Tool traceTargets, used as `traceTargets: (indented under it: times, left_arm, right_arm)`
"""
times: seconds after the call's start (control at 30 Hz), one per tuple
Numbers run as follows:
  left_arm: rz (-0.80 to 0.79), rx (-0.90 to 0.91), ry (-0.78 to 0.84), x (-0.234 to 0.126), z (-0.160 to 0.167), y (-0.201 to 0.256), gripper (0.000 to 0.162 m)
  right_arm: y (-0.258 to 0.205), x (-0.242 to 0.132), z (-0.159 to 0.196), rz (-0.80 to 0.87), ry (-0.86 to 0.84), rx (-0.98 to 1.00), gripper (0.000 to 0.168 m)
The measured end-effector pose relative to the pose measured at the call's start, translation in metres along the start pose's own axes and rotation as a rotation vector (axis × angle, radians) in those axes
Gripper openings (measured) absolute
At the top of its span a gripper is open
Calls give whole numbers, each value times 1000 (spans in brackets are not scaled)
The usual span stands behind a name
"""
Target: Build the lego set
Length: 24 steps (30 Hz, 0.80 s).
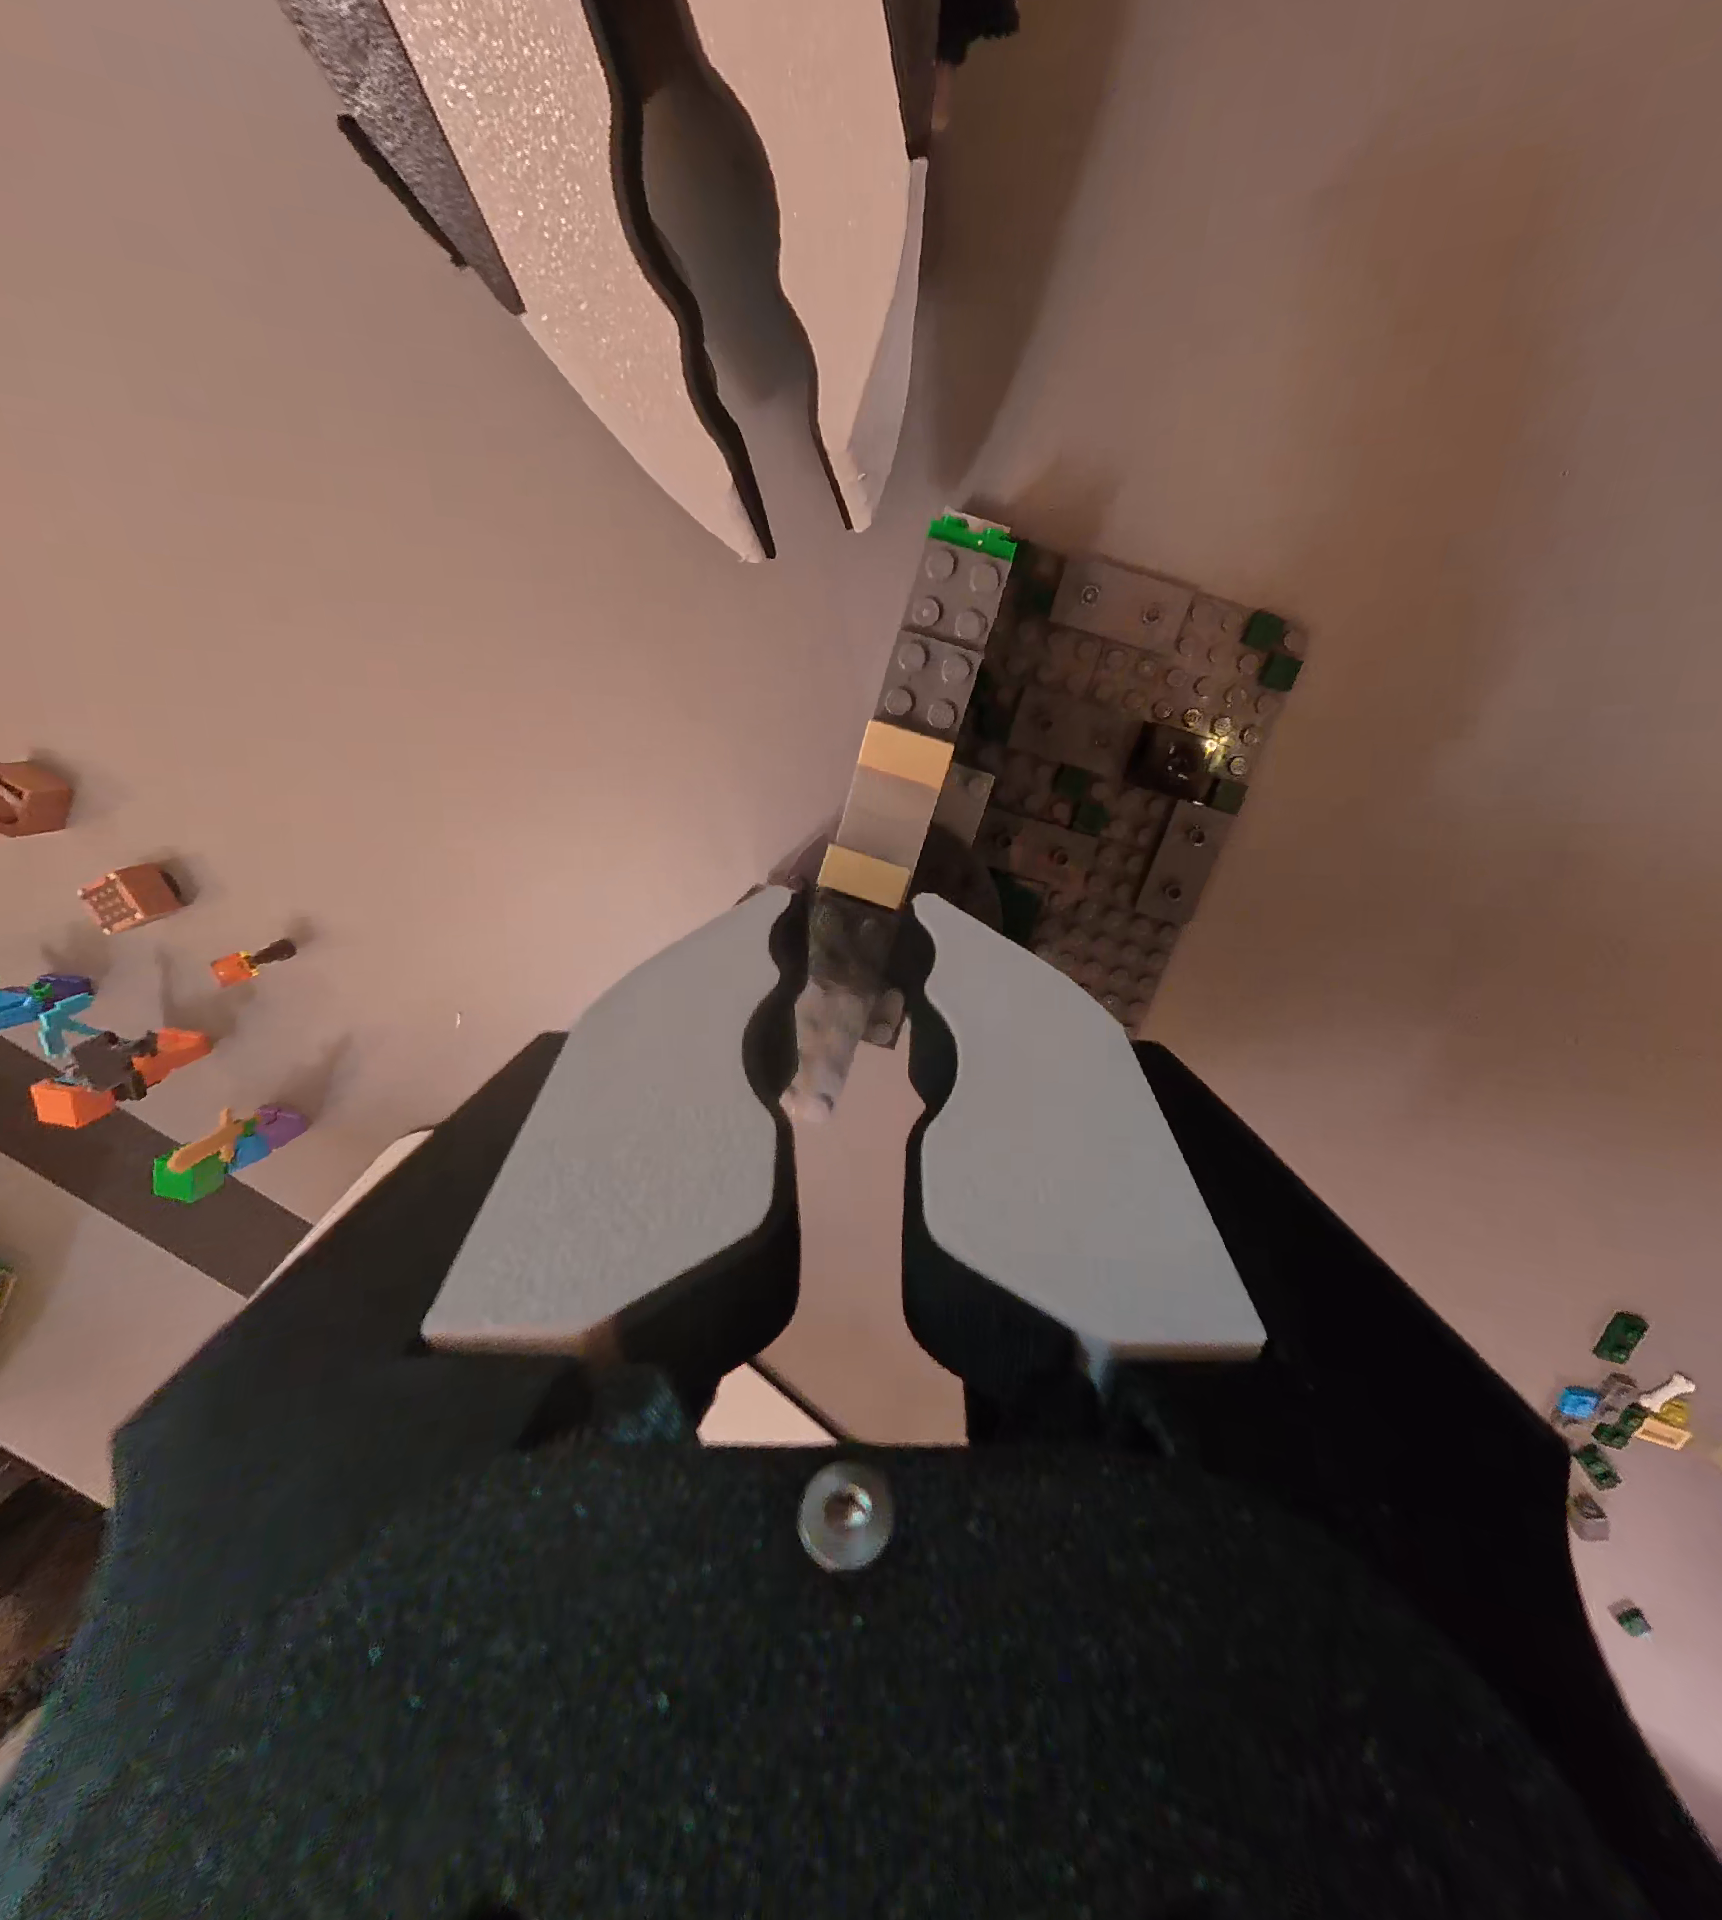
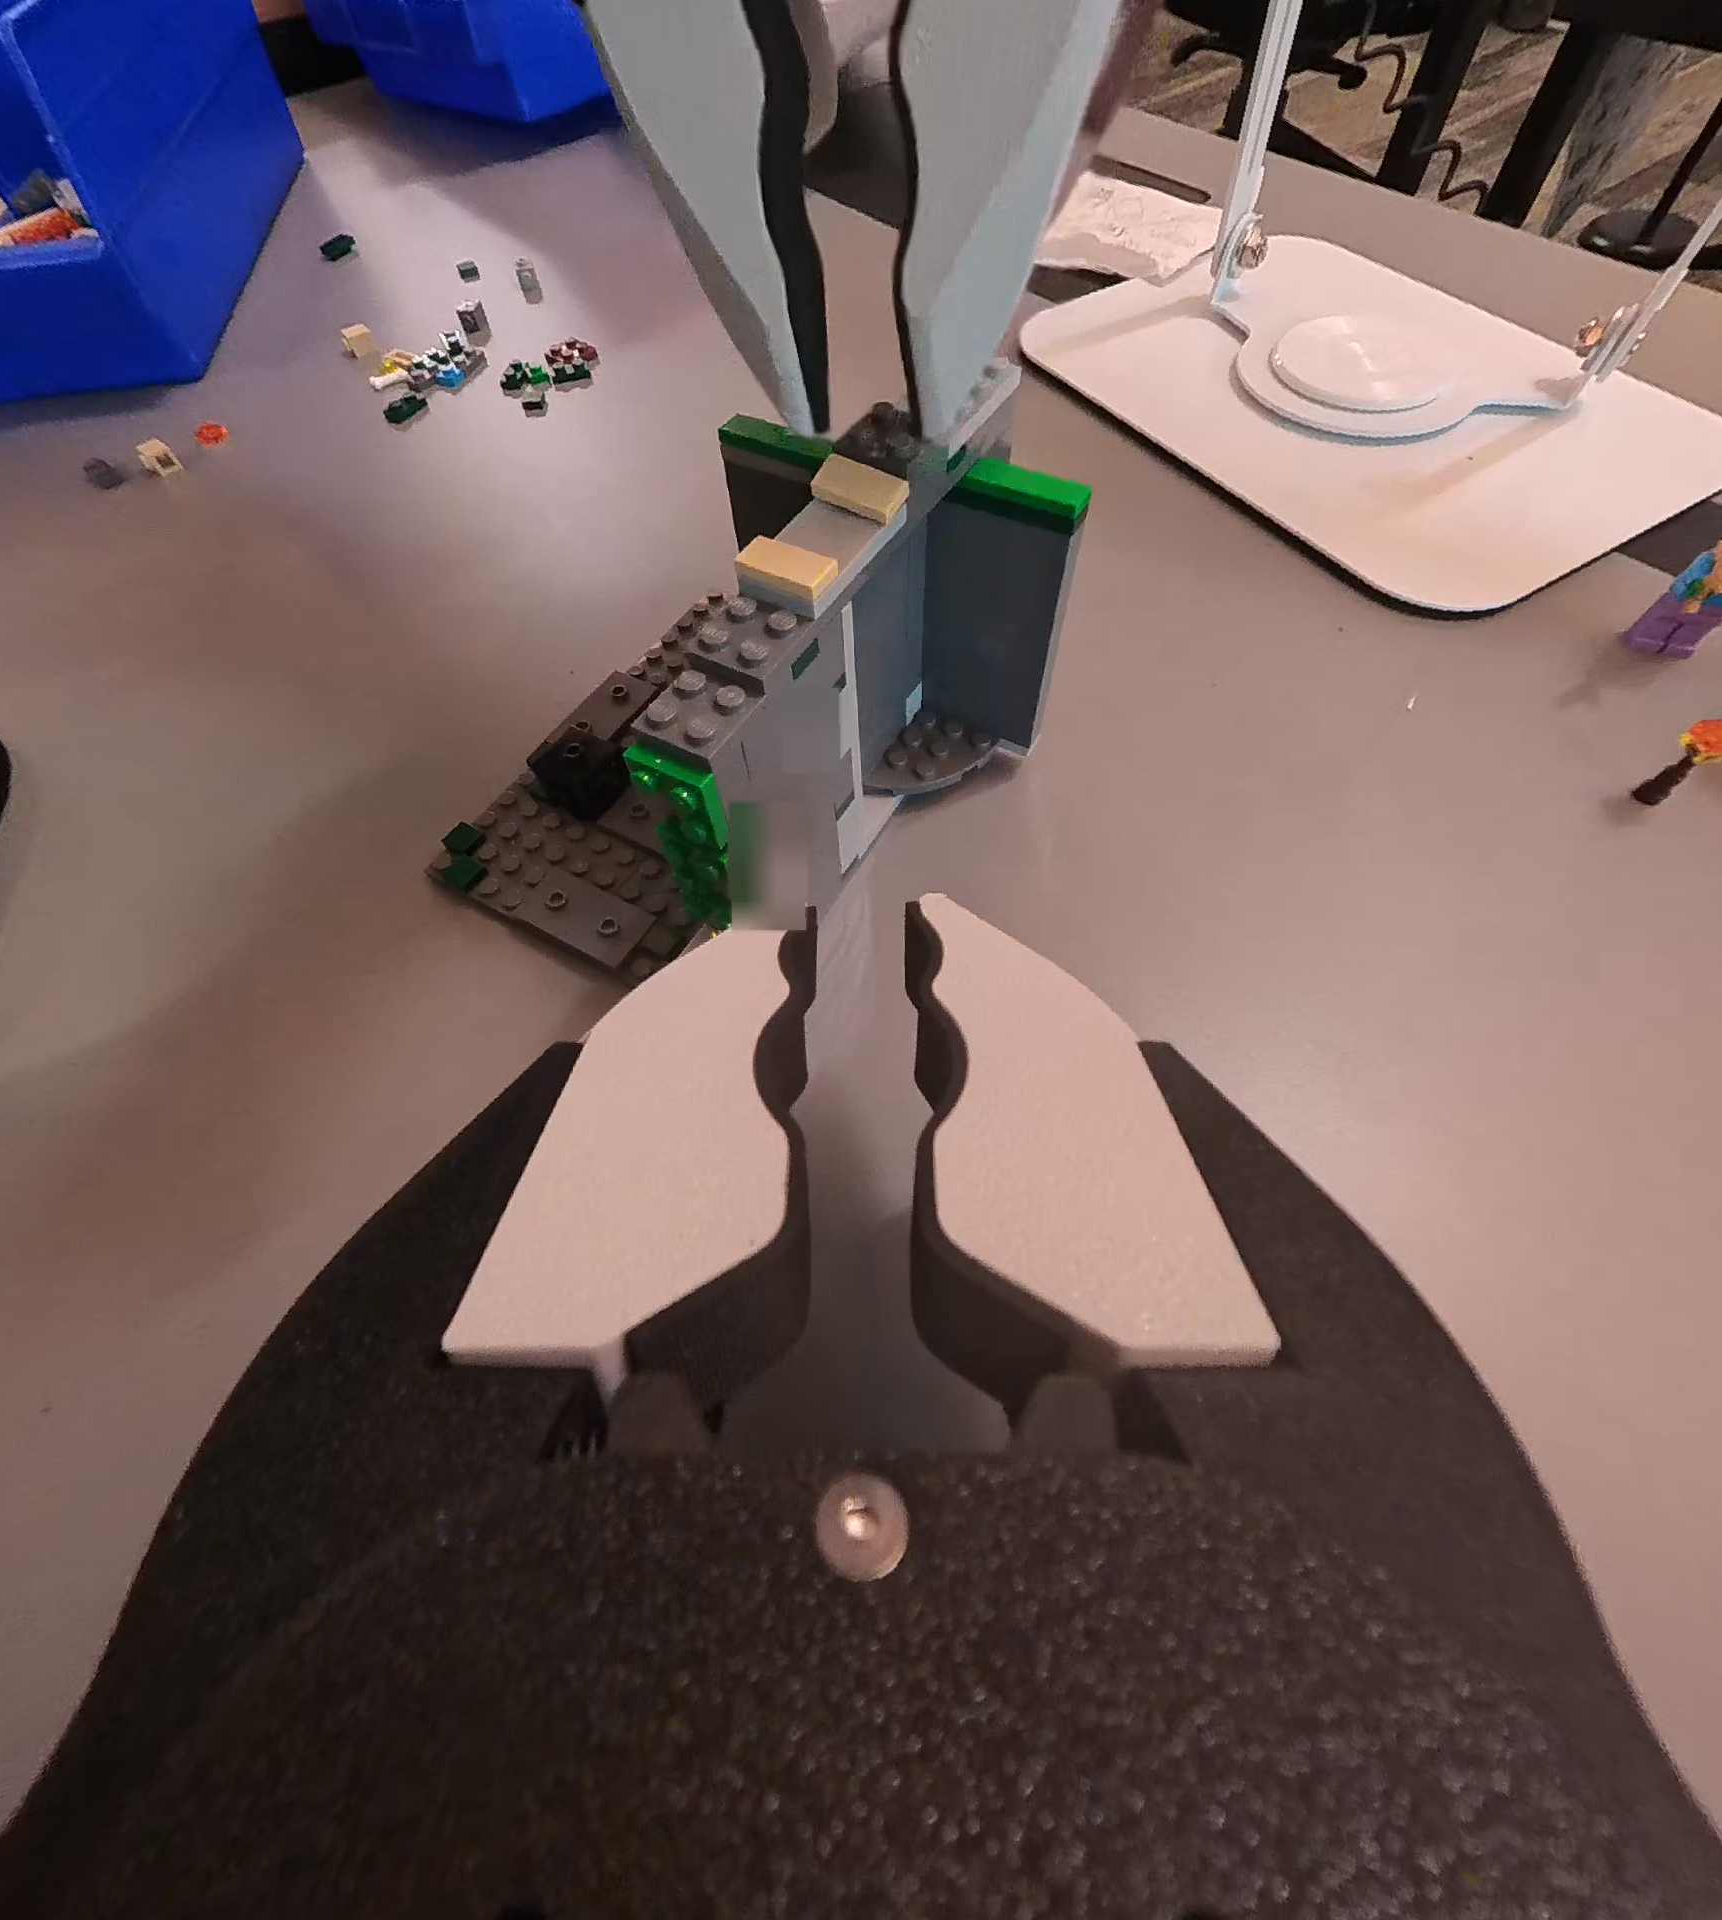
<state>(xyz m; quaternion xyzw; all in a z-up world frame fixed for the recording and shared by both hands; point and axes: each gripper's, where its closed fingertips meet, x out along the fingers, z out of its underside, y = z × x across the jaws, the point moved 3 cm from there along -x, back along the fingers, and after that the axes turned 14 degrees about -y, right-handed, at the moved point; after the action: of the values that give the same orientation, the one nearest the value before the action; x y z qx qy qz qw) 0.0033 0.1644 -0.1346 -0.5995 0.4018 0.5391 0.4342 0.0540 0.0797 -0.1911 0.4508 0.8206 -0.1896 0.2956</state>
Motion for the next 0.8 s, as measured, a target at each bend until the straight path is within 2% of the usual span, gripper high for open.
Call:
traceTargets:
  times: [0.2, 0.33, 0.43, 0.6, 0.7, 0.8]
  left_arm:
    - [-133, -113, 70, -20, 0, 8, 9]
    - [-325, -339, 175, -31, 1, 18, 8]
    - [-433, -569, 251, -25, 10, 28, 8]
    - [-419, -908, 449, 1, 25, 50, 21]
    - [-418, -983, 481, 16, 28, 57, 28]
    - [-430, -1022, 511, 26, 27, 56, 31]
  right_arm:
    - [7, -6, -3, 32, 25, 36, 16]
    - [9, -13, -8, 38, 63, 62, 16]
    - [5, -18, -13, 11, 92, 86, 17]
    - [-16, -15, -19, -20, 64, 113, 35]
    - [-23, -6, -19, 45, 21, 84, 48]
    - [-25, 7, -20, 81, -37, 66, 49]
